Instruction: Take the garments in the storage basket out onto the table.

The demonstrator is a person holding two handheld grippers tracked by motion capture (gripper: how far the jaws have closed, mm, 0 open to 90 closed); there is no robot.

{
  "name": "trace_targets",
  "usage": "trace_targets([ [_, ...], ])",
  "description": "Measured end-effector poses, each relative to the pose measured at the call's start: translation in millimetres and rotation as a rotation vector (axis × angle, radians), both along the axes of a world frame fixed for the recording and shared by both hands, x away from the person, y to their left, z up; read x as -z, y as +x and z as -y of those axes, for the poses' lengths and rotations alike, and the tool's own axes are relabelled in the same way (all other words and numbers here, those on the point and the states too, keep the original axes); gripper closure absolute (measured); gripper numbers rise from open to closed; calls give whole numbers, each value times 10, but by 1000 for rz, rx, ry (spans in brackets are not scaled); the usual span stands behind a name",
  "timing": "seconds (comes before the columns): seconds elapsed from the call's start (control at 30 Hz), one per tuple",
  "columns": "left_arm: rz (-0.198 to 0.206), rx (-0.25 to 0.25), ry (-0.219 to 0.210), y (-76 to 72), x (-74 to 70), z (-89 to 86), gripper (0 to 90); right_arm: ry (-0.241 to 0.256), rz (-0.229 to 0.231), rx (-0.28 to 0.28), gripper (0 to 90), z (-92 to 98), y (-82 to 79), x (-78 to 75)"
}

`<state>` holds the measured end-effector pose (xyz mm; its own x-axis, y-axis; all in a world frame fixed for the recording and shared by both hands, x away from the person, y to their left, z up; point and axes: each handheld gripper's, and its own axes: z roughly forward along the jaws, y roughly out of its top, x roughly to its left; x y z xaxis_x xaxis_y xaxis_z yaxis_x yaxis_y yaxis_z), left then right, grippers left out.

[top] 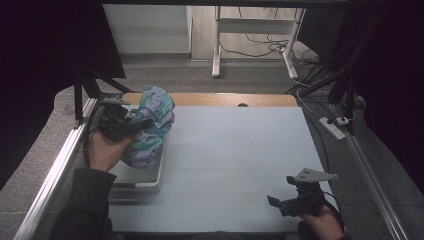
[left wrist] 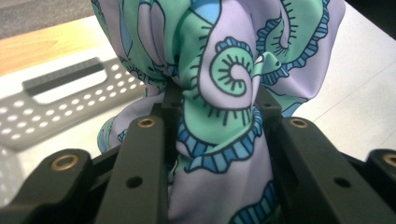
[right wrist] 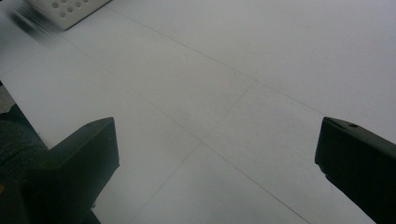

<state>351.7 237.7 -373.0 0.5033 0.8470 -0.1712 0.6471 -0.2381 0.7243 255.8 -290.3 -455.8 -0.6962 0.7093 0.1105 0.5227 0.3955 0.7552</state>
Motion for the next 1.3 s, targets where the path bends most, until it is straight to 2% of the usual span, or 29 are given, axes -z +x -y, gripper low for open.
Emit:
trace_targets([
  [0.2,16,39,10,35,-110,177,667,0,3,1,0,-1,-4,-2],
  [0.3,17,58,3,64,-171,261,666,1,3,3,0,1,-4,-2],
  [0.37,19,78,-17,99,-225,348,666,1,2,3,0,4,-3,-3],
  [0.5,21,101,-25,136,-262,462,665,2,2,5,0,6,-3,-3],
  [0.57,25,122,-13,173,-283,597,665,3,3,4,0,7,-4,-3],
  [0.67,28,140,-9,196,-287,684,665,5,5,1,0,7,-5,-3],
  [0.77,32,171,-7,236,-271,858,664,5,6,-1,0,6,-8,-3],
  [0.8,32,171,-7,236,-271,858,663,5,6,-1,0,6,-8,-3],
  [0.83,32,188,-6,253,-251,947,663,5,7,0,0,7,-8,-4],
  [0.87,32,188,-6,253,-251,947,663,5,7,0,0,7,-8,-4],
  [1.03,33,224,2,290,-182,1176,662,8,7,26,0,18,-5,-6],
  [1.1,24,239,0,327,-130,1309,661,9,8,26,0,23,-5,-6],
  [1.13,24,239,0,327,-130,1309,661,9,8,26,0,23,-5,-6],
  [1.3,-2,275,15,407,-8,1542,658,15,10,6,0,21,-12,-9],
])
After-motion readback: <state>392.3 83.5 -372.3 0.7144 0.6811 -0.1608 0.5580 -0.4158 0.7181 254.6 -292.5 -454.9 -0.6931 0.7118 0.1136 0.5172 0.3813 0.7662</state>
